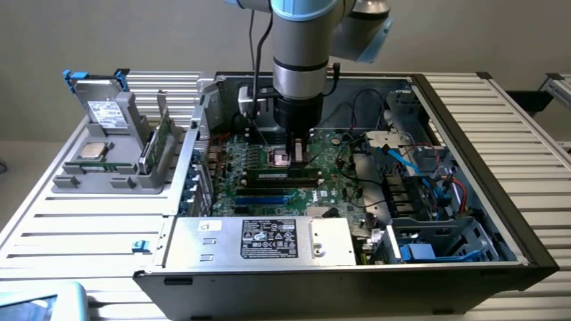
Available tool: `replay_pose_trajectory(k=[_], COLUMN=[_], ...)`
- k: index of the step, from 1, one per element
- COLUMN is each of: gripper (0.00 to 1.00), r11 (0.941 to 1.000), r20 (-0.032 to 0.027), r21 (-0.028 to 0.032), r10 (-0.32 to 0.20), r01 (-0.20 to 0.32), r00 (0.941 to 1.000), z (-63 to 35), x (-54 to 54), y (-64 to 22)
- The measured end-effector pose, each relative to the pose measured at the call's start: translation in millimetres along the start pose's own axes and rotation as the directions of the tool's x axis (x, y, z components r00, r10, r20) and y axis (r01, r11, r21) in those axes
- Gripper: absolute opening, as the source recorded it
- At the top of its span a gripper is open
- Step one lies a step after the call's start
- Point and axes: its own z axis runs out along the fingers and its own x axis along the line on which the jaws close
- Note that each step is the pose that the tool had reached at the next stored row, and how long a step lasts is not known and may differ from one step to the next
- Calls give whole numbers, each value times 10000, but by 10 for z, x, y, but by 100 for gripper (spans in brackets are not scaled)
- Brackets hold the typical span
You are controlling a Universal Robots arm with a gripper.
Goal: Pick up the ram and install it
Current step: 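Insert the ram into the slot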
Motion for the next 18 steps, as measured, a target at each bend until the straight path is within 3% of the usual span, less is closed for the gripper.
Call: replay_pose_trajectory(k=[18], gripper=[14], r11=[10000], r20=[0], r21=[-2], r10=[58], r01=[-58], r00=[10000], z=[28], x=[-1], y=[1])
